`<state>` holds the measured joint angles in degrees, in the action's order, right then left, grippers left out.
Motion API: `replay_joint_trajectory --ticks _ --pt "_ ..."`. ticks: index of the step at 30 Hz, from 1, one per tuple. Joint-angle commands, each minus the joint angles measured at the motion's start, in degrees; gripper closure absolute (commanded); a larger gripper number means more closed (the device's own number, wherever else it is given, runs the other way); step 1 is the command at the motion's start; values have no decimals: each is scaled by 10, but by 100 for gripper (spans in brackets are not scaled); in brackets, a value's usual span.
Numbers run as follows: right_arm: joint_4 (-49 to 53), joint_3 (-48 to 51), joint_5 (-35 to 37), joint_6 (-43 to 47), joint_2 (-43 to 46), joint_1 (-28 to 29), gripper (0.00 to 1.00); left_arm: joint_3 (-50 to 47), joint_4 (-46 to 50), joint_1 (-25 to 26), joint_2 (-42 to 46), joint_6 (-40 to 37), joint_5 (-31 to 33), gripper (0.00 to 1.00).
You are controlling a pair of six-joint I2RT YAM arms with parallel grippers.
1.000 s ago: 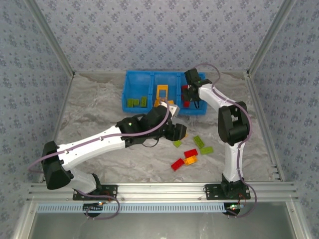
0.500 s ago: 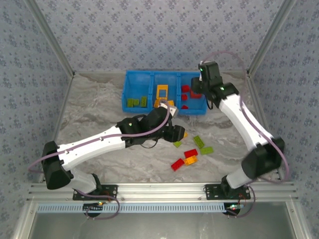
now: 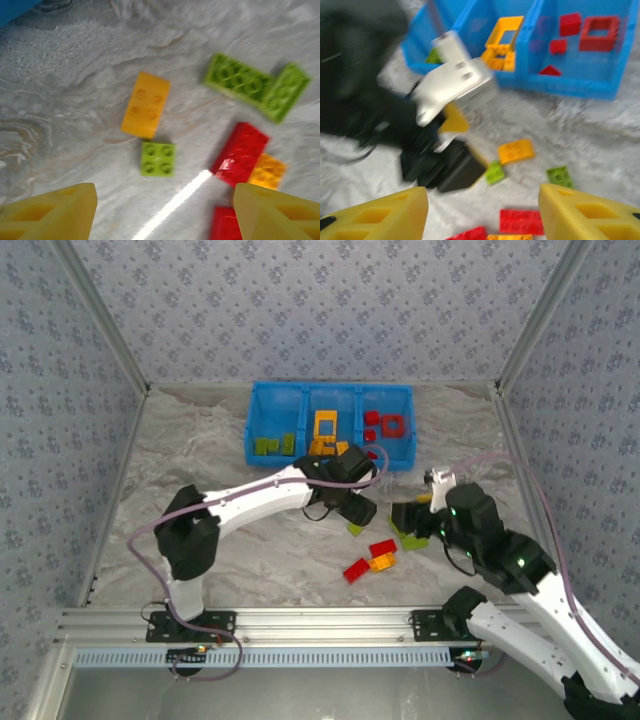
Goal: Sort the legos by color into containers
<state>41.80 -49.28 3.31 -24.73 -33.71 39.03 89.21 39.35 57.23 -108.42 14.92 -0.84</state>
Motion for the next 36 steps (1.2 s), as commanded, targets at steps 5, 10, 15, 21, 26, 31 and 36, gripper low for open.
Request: replay_joint_trajectory --ticks 5,10,15,21,26,31,36 --pt "22 6 -39 -75 100 33 28 123 75 -11 -114 -133 -7 25" --pt "27 -19 -25 -63 115 33 25 161 82 -14 -170 -140 -25 24" --pt "26 -16 -22 -61 113 33 25 189 84 -14 -206 -138 -28 25" --pt "13 0 -22 -68 113 33 25 204 83 -14 -244 -137 -20 39" --pt "7 6 -22 -67 112 33 25 199 74 -14 -245 -131 -22 52" --pt "-3 12 -33 -55 106 33 25 175 52 -14 -225 -123 -13 71" --pt "-17 16 -46 -11 85 33 27 135 27 -24 -144 -81 3 72"
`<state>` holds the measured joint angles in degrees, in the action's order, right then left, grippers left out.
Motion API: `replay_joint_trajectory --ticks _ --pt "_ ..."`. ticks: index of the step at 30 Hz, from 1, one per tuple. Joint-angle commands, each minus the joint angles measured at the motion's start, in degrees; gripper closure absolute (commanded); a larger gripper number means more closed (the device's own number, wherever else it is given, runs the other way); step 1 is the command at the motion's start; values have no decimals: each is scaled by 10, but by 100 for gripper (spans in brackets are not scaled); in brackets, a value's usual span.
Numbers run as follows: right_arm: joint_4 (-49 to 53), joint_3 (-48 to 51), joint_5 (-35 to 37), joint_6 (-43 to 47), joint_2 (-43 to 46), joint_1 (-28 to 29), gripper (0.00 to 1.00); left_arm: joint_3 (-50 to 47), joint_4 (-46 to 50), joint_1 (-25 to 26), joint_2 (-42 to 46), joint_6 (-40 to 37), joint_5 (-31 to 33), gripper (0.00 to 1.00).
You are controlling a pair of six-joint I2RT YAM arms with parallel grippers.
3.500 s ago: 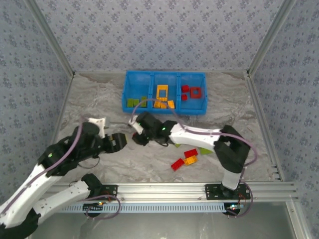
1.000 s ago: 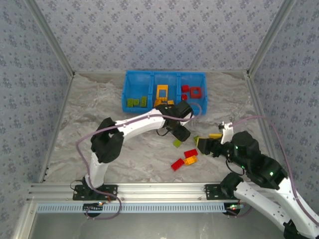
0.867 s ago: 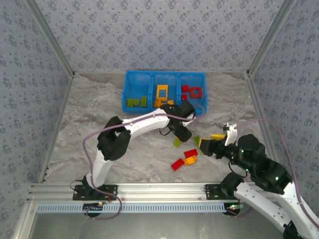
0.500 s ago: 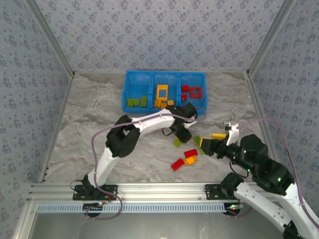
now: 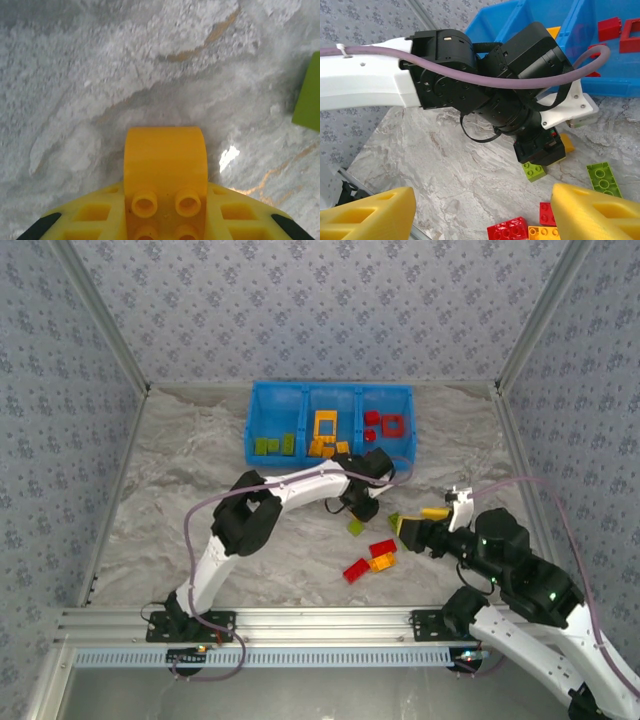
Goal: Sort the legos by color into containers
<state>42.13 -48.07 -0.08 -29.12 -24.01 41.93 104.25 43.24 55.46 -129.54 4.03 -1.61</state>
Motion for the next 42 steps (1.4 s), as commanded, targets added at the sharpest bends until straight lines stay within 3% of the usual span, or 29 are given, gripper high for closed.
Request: replay_joint_trajectory --ticks 1,6,11,17,22,27,36,42 --pt "-30 5 -15 46 -20 5 27 -24 -17 -13 91 40 11 72" --pt "-116 -3 -7 123 -102 21 27 -37 -22 -66 176 95 -21 72" --pt "-185 -40 60 178 -219 40 27 8 -18 -149 173 137 -85 71" --pt "-315 -49 127 233 -317 45 27 171 7 -212 60 170 -152 72" --pt "-376 -75 224 271 -409 47 27 337 25 -243 -65 213 -189 72" --pt "-391 -107 242 264 -458 44 26 443 26 -264 -157 253 -234 72" --pt "-389 -108 234 239 -469 37 27 440 10 -252 -201 253 -254 68" --pt "-378 -105 233 225 -465 37 26 431 25 -249 -201 254 -236 52"
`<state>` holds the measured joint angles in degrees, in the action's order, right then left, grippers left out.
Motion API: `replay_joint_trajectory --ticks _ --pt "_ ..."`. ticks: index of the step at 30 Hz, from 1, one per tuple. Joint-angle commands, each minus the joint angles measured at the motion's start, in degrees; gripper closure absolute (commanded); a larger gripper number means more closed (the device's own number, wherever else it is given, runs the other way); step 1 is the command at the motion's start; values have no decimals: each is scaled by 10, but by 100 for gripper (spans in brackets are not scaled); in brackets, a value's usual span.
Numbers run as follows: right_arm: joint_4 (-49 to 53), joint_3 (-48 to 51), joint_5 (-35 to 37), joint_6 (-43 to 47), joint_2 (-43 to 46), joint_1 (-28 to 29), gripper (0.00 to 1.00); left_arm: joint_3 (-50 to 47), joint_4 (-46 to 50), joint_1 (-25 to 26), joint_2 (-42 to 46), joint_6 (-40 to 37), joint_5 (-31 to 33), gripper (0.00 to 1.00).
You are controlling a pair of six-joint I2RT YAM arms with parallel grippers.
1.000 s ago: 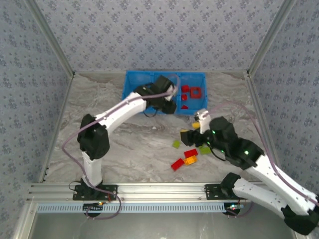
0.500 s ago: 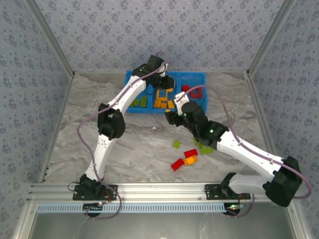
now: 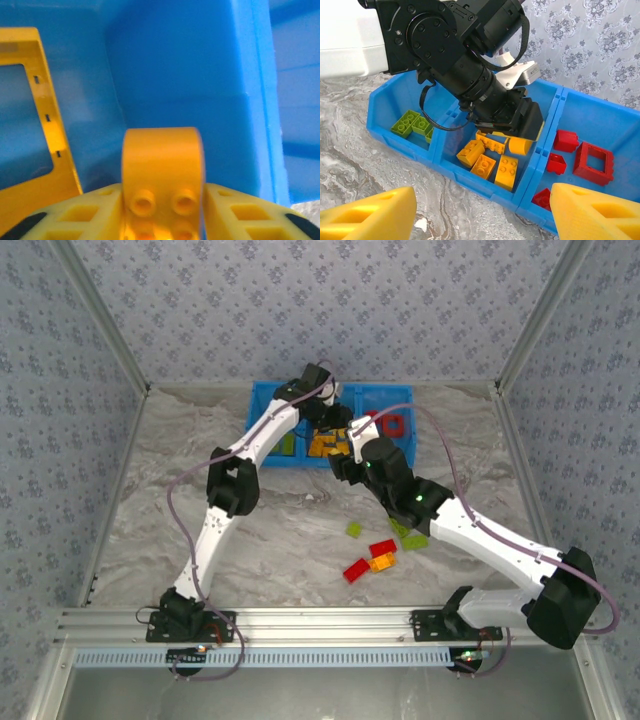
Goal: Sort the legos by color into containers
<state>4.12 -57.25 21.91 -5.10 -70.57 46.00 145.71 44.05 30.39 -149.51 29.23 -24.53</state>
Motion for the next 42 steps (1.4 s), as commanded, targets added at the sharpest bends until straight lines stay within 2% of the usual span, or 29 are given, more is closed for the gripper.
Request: replay_joint_trajectory --ticks 1,4,11,21,27,34,42 --pt "6 -13 13 -16 2 -3 26 15 19 2 2 3 -5 50" --pt "18 -19 13 -18 7 -3 26 4 20 3 19 1 2 46" --pt "56 -24 23 -18 35 -5 26 -54 13 9 110 17 39 47" --pt "135 -14 31 -33 98 -25 27 -312 -109 42 355 91 111 47" --pt "206 -19 32 -60 131 -34 27 -476 -137 69 495 122 131 46" --pt "345 -36 32 -130 157 -24 29 -636 -139 125 617 117 158 45" --pt "409 -33 49 -202 170 -4 30 -743 -127 187 716 80 197 43"
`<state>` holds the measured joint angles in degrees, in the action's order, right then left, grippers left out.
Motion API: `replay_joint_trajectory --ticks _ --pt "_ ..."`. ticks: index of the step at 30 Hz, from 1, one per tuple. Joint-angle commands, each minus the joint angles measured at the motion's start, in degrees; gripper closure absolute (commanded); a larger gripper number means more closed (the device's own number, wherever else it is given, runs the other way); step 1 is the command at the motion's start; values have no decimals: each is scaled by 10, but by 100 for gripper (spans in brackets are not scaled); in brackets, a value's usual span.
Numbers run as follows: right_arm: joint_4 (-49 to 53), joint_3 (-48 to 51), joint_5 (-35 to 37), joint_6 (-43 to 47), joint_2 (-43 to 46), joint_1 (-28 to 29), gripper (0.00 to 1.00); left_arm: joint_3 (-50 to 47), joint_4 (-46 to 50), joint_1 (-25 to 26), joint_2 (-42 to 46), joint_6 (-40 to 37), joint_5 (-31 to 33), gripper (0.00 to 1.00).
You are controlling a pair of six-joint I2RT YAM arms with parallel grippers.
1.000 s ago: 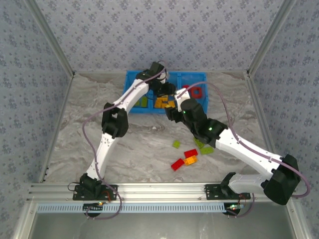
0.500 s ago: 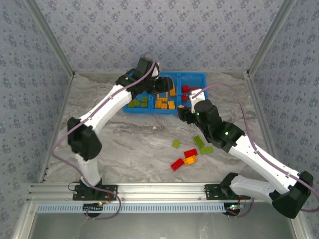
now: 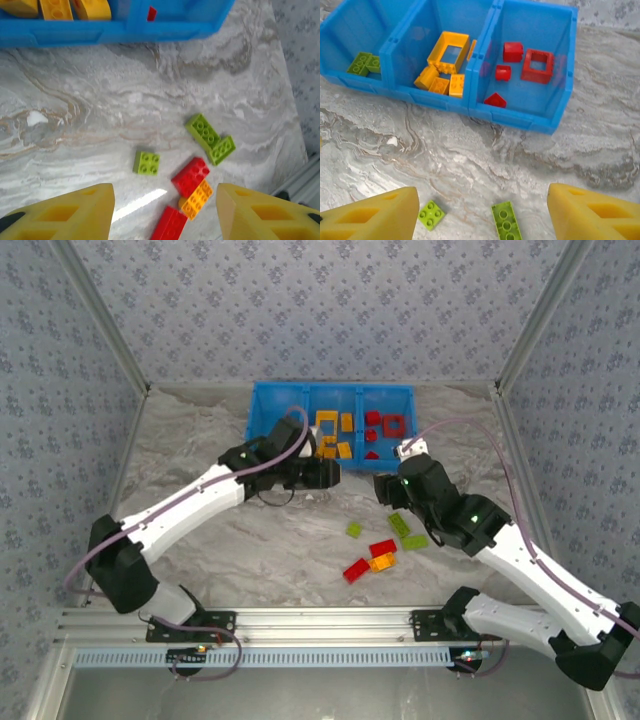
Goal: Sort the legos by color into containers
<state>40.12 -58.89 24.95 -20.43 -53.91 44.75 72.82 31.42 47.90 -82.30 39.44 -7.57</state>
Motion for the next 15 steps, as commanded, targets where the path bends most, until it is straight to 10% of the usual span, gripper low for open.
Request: replay_joint_trajectory --ticks 1,15 --pt "52 -14 19 -64 2 14 30 -25 0 19 58 -29 30 43" --pt "191 77 -33 -620 -55 149 34 -155 18 136 199 -130 51 39"
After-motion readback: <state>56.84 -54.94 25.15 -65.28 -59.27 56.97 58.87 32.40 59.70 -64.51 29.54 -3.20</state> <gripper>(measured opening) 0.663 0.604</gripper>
